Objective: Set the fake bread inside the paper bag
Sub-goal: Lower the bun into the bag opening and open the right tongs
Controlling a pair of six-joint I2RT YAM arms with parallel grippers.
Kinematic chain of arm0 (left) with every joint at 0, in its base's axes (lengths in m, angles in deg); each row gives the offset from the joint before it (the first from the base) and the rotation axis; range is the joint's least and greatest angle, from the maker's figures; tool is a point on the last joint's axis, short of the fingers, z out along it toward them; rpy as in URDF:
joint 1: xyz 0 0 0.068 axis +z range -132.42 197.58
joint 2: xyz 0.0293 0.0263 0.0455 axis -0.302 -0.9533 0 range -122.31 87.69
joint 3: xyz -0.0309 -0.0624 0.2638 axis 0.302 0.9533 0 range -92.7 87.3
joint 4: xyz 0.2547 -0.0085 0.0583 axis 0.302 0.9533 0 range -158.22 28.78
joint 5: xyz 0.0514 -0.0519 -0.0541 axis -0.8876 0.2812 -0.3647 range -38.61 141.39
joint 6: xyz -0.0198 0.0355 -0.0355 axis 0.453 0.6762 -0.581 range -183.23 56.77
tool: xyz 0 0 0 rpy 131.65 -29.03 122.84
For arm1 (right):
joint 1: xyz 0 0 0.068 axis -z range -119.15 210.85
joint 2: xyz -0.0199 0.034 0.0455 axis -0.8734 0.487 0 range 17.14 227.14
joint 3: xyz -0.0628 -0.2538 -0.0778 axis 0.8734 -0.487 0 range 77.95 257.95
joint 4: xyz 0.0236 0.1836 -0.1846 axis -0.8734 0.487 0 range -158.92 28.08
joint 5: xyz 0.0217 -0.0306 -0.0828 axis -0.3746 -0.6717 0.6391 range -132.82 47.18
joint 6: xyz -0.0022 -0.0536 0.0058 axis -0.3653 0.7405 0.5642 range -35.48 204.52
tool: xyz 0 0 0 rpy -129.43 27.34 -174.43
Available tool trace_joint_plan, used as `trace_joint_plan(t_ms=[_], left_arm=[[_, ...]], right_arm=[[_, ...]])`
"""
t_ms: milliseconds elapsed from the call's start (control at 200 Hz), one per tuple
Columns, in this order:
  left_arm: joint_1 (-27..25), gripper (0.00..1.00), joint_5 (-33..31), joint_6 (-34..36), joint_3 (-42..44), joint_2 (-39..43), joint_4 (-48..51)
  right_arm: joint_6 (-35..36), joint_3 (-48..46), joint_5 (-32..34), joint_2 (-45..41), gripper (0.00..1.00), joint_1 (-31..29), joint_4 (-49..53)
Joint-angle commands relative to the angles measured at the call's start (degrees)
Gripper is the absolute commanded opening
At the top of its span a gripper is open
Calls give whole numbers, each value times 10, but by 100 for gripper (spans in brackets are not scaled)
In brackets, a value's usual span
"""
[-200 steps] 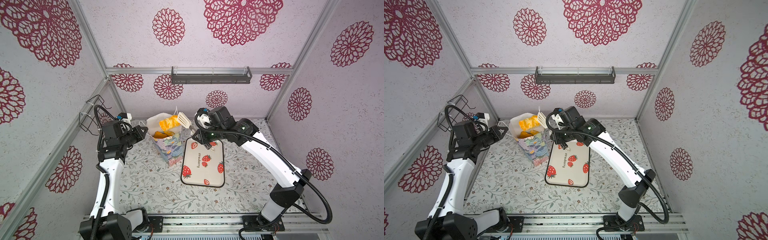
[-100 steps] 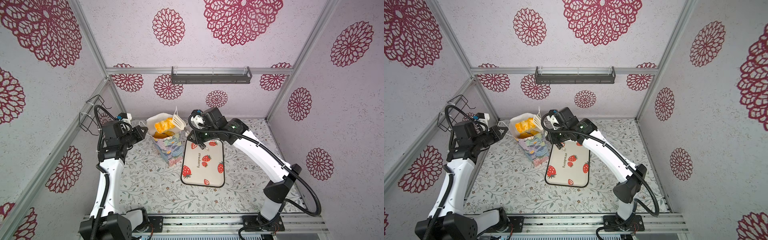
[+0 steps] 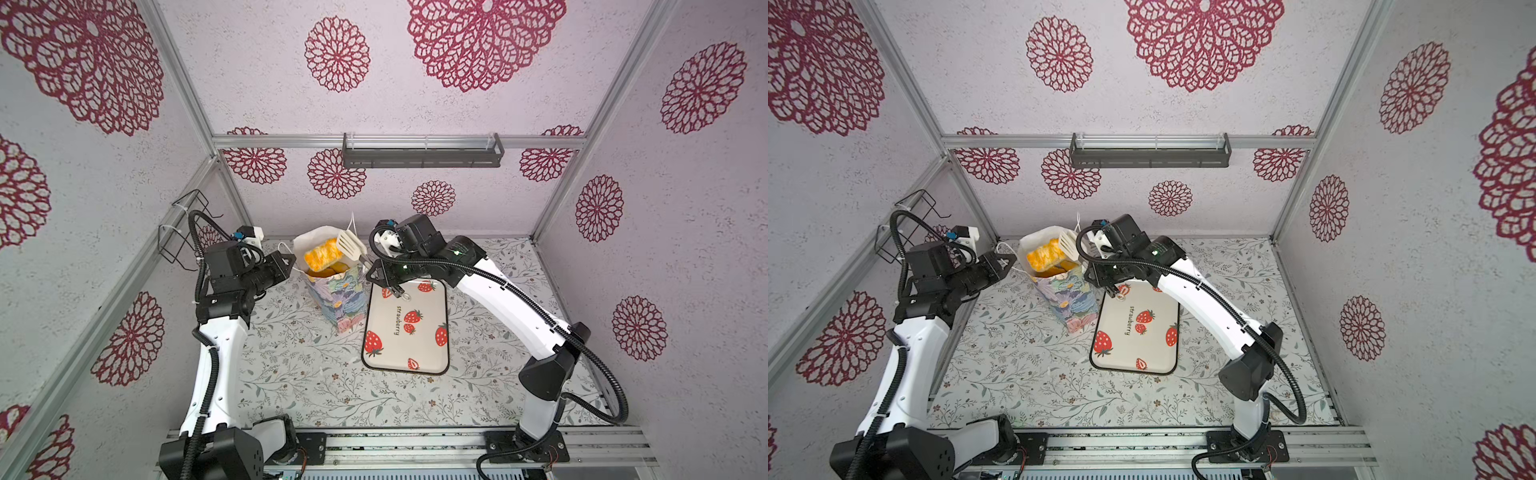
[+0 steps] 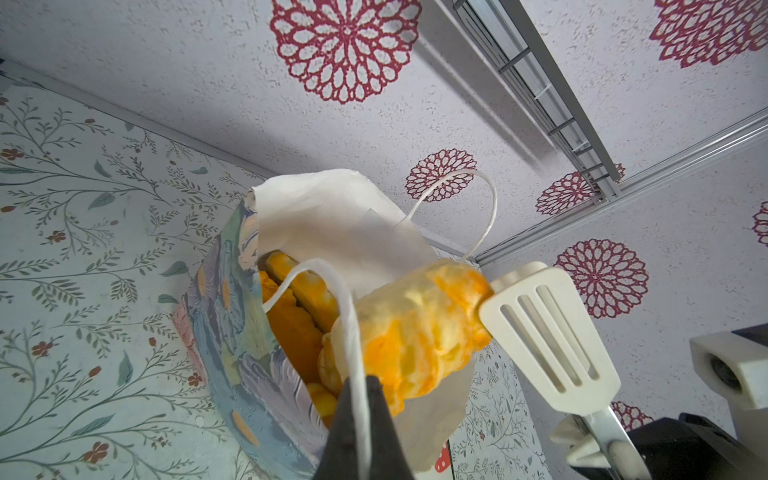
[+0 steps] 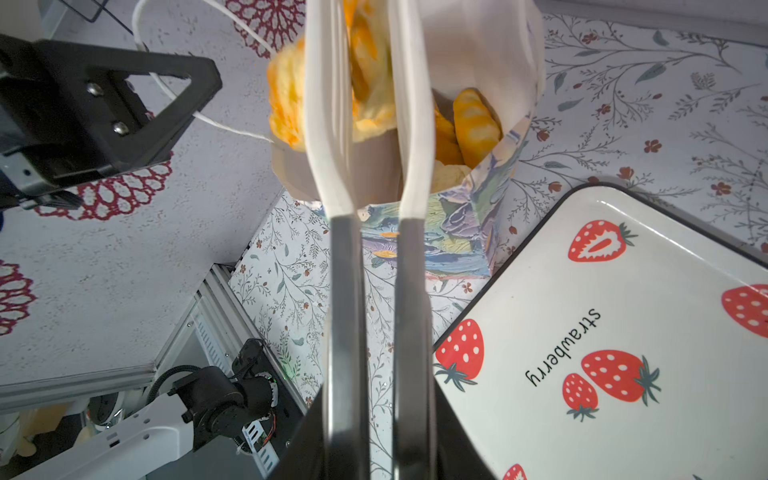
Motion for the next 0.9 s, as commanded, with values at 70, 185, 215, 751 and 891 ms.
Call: trace_joint_plan(t_ms=[70, 185, 215, 751, 891], left_arm=[[4, 5, 1, -2, 5, 5, -18], [4, 8, 1, -2, 5, 5, -18], [4, 8, -1, -1, 5, 6, -17], [-8, 70, -34, 16, 6, 22, 0], [-20, 87, -54, 24, 3, 32, 13]], right_arm=[[-3, 29, -6, -12, 36, -3, -30], [-2, 29, -1, -16, 37, -3, -28], [0, 30, 2, -17, 37, -3, -27], [13, -18, 51, -103, 36, 14, -26], [13, -65, 51, -145, 36, 33, -40]])
